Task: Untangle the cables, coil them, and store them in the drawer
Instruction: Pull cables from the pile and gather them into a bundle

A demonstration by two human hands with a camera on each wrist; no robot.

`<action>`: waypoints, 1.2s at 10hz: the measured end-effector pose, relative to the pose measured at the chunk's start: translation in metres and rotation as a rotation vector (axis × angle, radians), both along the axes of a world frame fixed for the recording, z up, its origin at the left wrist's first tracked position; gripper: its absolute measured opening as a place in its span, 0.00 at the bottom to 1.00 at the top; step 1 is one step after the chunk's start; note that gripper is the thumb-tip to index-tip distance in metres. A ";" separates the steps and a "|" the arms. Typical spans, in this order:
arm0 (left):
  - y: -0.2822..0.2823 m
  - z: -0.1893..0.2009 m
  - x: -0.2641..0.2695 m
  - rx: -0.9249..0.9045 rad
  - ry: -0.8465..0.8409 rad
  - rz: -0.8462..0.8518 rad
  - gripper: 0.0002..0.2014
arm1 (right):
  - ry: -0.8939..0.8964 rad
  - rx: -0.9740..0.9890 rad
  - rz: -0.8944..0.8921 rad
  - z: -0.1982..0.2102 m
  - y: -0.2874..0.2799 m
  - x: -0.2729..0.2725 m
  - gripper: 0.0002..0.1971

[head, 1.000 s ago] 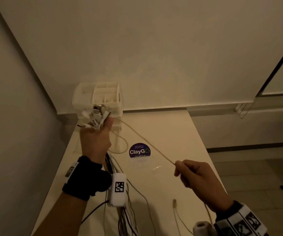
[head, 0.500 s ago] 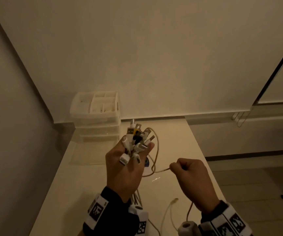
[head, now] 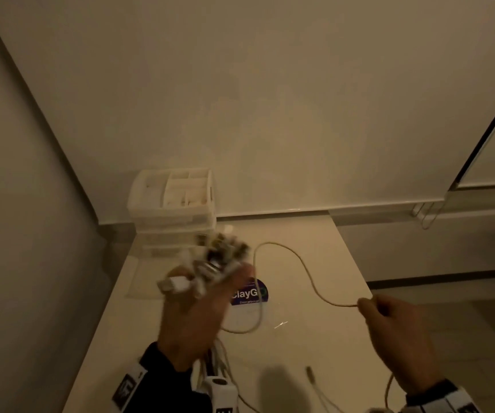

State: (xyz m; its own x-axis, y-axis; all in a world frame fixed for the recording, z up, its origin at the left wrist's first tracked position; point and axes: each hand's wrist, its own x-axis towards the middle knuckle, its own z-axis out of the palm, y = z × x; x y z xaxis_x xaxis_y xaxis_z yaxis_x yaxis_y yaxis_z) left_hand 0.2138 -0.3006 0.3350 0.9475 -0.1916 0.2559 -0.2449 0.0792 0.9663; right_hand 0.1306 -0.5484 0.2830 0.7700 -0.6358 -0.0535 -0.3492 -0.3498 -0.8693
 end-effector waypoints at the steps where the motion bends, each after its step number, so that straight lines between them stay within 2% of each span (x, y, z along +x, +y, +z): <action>1: -0.018 -0.002 -0.023 0.462 -0.204 -0.353 0.24 | -0.076 -0.125 0.264 0.021 0.044 0.004 0.19; 2: -0.040 -0.010 -0.018 0.392 -0.334 -0.329 0.07 | -0.255 0.105 0.454 0.043 0.068 0.003 0.17; 3: -0.049 -0.019 -0.004 0.412 -0.361 -0.284 0.04 | -0.154 0.574 0.417 0.050 0.062 0.002 0.15; 4: -0.045 -0.032 0.004 0.469 -0.341 -0.310 0.05 | -0.108 0.675 0.438 0.042 0.050 0.000 0.17; 5: -0.046 -0.034 0.005 0.448 -0.384 -0.331 0.03 | -0.150 0.750 0.496 0.038 0.045 -0.003 0.18; 6: -0.047 -0.033 0.007 0.451 -0.418 -0.303 0.02 | -0.167 0.764 0.534 0.036 0.046 -0.006 0.18; 7: -0.040 -0.034 0.016 0.483 -0.421 -0.176 0.06 | -0.182 0.629 0.554 0.037 0.047 -0.011 0.19; 8: -0.027 -0.030 0.032 0.476 -0.356 -0.010 0.09 | -0.143 0.510 0.566 0.034 0.044 -0.020 0.18; 9: -0.008 -0.022 0.051 0.387 -0.236 0.224 0.05 | -0.078 0.411 0.534 0.026 0.039 -0.035 0.24; 10: 0.016 -0.019 0.068 0.424 -0.130 0.370 0.17 | -0.029 0.298 0.408 0.014 0.030 -0.050 0.34; 11: 0.021 -0.019 0.064 0.456 -0.075 0.380 0.16 | -0.031 0.258 0.340 0.005 0.027 -0.060 0.36; 12: 0.024 -0.024 0.060 0.245 0.030 0.270 0.12 | -0.017 0.257 0.327 -0.001 0.038 -0.068 0.43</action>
